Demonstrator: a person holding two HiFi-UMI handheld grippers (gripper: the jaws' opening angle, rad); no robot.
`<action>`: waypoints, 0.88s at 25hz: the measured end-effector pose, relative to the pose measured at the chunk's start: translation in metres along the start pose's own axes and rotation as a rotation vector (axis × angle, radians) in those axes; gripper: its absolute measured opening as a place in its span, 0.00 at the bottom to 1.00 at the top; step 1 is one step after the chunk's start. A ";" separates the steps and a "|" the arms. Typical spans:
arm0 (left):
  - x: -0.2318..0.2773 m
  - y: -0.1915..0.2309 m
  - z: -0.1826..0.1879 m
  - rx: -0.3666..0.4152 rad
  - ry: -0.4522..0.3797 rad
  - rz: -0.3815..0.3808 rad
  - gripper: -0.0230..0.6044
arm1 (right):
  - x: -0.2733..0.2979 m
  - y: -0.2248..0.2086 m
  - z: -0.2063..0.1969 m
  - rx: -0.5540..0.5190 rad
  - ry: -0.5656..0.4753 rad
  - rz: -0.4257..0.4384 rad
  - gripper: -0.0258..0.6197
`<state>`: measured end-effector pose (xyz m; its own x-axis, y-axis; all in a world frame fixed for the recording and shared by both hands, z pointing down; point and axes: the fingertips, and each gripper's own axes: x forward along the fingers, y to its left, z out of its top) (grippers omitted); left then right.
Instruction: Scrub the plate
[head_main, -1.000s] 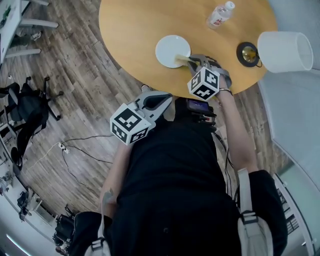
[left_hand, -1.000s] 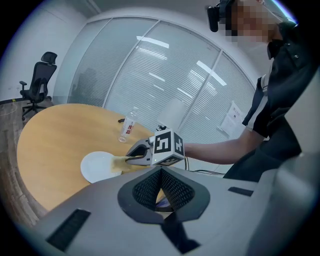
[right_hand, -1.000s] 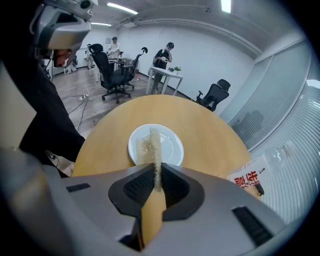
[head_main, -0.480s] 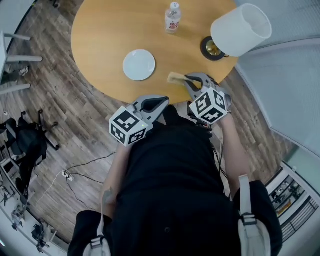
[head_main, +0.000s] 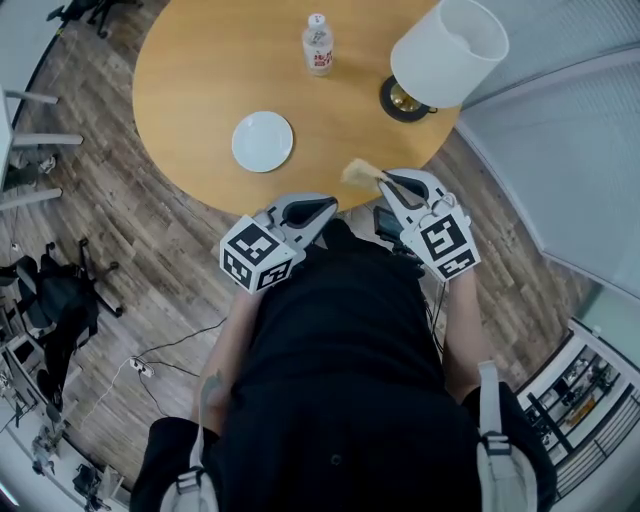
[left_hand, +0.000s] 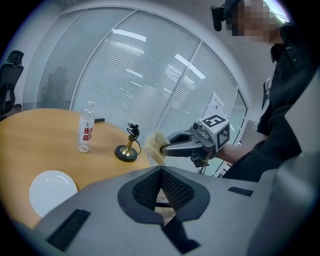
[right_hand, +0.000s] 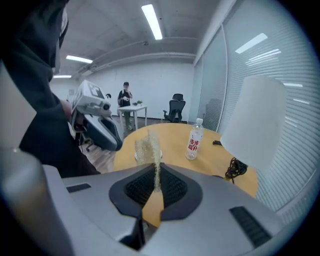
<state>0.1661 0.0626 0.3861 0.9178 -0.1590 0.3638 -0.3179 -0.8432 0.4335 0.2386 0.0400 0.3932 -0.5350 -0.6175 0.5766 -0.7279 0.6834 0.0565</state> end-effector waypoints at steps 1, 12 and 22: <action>0.002 -0.001 0.001 0.000 -0.002 0.002 0.05 | -0.004 -0.001 0.004 0.034 -0.034 0.016 0.08; 0.014 0.001 0.007 -0.015 -0.026 0.036 0.05 | -0.032 -0.030 0.037 0.261 -0.303 0.139 0.08; 0.010 0.008 0.007 -0.021 -0.033 0.056 0.05 | -0.020 -0.021 0.037 0.207 -0.272 0.186 0.08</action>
<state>0.1739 0.0504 0.3871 0.9058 -0.2231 0.3603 -0.3736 -0.8218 0.4303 0.2483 0.0236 0.3502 -0.7403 -0.5900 0.3224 -0.6637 0.7176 -0.2108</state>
